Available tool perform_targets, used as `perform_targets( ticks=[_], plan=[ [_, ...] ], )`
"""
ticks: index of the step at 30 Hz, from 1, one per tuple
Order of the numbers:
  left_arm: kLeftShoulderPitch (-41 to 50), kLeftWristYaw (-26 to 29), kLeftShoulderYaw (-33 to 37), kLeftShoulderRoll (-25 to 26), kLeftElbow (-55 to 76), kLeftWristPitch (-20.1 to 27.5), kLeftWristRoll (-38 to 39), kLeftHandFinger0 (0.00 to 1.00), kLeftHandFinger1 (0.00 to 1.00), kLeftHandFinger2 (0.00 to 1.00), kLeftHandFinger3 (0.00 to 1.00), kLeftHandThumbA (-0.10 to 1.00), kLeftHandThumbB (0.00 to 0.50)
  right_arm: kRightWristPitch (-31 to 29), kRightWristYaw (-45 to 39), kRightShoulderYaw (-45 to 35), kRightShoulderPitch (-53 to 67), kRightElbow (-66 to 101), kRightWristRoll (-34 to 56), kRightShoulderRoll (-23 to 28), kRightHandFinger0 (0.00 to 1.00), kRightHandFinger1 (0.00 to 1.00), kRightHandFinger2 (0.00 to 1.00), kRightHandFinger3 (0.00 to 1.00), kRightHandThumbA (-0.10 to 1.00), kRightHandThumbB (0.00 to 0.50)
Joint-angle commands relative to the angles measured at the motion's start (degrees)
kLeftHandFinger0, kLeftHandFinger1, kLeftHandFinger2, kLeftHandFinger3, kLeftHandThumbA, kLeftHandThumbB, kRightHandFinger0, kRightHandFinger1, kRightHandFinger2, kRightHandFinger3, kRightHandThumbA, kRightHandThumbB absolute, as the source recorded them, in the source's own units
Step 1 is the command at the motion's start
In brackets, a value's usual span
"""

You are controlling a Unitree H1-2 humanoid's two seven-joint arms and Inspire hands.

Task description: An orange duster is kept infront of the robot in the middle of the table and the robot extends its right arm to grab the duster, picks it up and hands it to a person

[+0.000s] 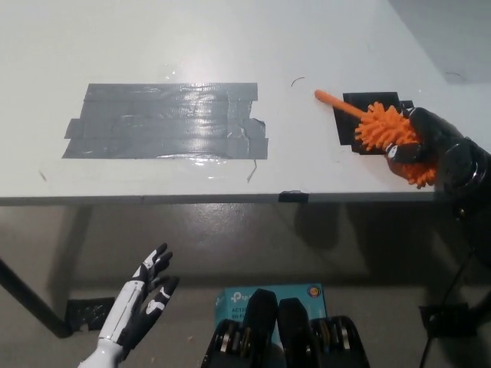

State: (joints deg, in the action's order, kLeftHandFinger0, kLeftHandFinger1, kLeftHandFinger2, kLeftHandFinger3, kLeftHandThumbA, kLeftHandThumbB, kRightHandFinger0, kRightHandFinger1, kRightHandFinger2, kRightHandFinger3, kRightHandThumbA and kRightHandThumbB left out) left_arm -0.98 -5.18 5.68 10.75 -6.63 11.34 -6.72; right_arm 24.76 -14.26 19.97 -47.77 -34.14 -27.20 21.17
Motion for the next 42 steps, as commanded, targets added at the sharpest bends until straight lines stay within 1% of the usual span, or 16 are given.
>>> perform_targets(
  ticks=[1,2,3,5,6,7,8,9,11,12,18,21,25,28,30,42],
  plan=[
    [-0.7,-1.2,-0.5,1.0,1.7,0.4,0.9,0.91,1.0,1.0,1.0,0.84,0.161,-0.2,-2.5,0.2,-0.1,0.0,0.7,0.5,0.8,1.0,1.0,0.74,-0.1,0.139],
    [-0.7,-1.2,-0.5,1.0,1.7,0.4,0.9,0.91,1.0,1.0,1.0,0.84,0.161,-0.2,-2.5,0.2,-0.1,0.0,0.7,0.5,0.79,0.97,0.94,0.72,-0.1,0.134],
    [-0.7,-1.3,-0.5,1.0,1.8,0.5,1.1,0.9,0.99,1.0,1.0,0.85,0.165,-2.4,-2.2,-2.2,0.8,0.0,3.4,0.4,0.68,0.87,0.79,0.47,-0.1,0.174],
    [-0.7,-1.4,-0.5,1.0,1.8,0.6,1.1,0.9,0.99,1.0,1.0,0.85,0.164,-3.9,-2.4,-7.1,1.9,0.4,8.9,-0.4,0.42,0.64,0.6,0.3,-0.1,0.2],
    [-0.8,-1.4,-0.5,1.0,1.8,0.6,1.1,0.9,0.99,1.0,1.0,0.85,0.164,-3.8,-2.5,-8.7,2.0,0.4,10.3,-0.8,0.42,0.64,0.6,0.3,-0.1,0.2],
    [-0.9,-1.4,-0.6,1.1,1.8,0.5,1.1,0.9,0.99,1.0,1.0,0.85,0.162,-3.7,-2.9,-12.0,2.3,0.4,13.2,-1.8,0.13,0.45,0.59,0.38,-0.1,0.181],
    [-1.1,-1.3,-0.6,1.1,1.7,0.5,0.9,0.9,0.99,1.0,1.0,0.85,0.161,-3.5,-3.2,-15.7,2.6,0.4,16.8,-2.9,0.06,0.41,0.72,0.46,-0.1,0.192],
    [-1.1,-1.3,-0.6,1.1,1.7,0.5,0.9,0.9,0.99,1.0,1.0,0.85,0.16,-3.2,-3.3,-17.5,2.7,0.5,18.3,-3.4,0.02,0.46,0.84,0.6,-0.1,0.197],
    [-1.2,-1.2,-0.5,1.1,1.5,0.8,0.9,0.9,0.99,1.0,1.0,0.86,0.154,-2.5,-3.7,-23.5,3.0,0.6,23.8,-5.7,0.04,0.54,0.89,0.97,-0.1,0.162],
    [-1.2,-1.2,-0.5,1.1,1.4,0.8,0.9,0.9,0.99,1.0,1.0,0.86,0.161,-1.9,-4.4,-25.4,3.3,1.4,25.5,-6.4,0.03,0.53,0.87,1.0,-0.1,0.157],
    [-1.0,-1.0,-0.5,1.1,1.5,0.7,0.5,0.88,0.96,1.0,1.0,0.87,0.172,2.1,-8.4,-35.2,4.3,4.6,36.6,-10.3,0.03,0.49,0.82,1.0,-0.1,0.187],
    [-1.2,-1.0,-0.5,1.1,1.4,0.6,0.5,0.87,0.95,1.0,1.0,0.87,0.165,2.2,-10.0,-38.1,3.5,3.2,42.5,-11.7,0.0,0.42,0.77,1.0,-0.1,0.159],
    [-1.1,-0.9,-0.4,1.1,1.5,0.5,0.1,0.87,0.95,1.0,1.0,0.88,0.16,2.2,-11.3,-37.9,3.4,1.1,50.1,-12.4,0.0,0.34,0.71,1.0,-0.1,0.1],
    [-1.3,-0.9,-0.4,1.0,1.1,0.8,0.3,0.87,0.95,1.0,1.0,0.87,0.165,2.2,-11.4,-37.9,3.8,0.5,51.1,-13.4,0.0,0.32,0.68,1.0,-0.1,0.129],
    [-1.3,-1.0,-0.5,1.0,1.1,0.7,0.5,0.86,0.94,1.0,1.0,0.87,0.166,2.2,-12.4,-38.1,4.3,-0.4,52.3,-14.7,0.0,0.31,0.66,0.91,-0.1,0.161],
    [-1.6,-0.9,-0.6,1.3,1.2,0.9,0.4,0.85,0.94,1.0,1.0,0.87,0.157,2.2,-10.2,-34.9,7.4,0.6,64.8,-18.4,0.0,0.35,0.68,1.0,-0.1,0.127]
  ],
)
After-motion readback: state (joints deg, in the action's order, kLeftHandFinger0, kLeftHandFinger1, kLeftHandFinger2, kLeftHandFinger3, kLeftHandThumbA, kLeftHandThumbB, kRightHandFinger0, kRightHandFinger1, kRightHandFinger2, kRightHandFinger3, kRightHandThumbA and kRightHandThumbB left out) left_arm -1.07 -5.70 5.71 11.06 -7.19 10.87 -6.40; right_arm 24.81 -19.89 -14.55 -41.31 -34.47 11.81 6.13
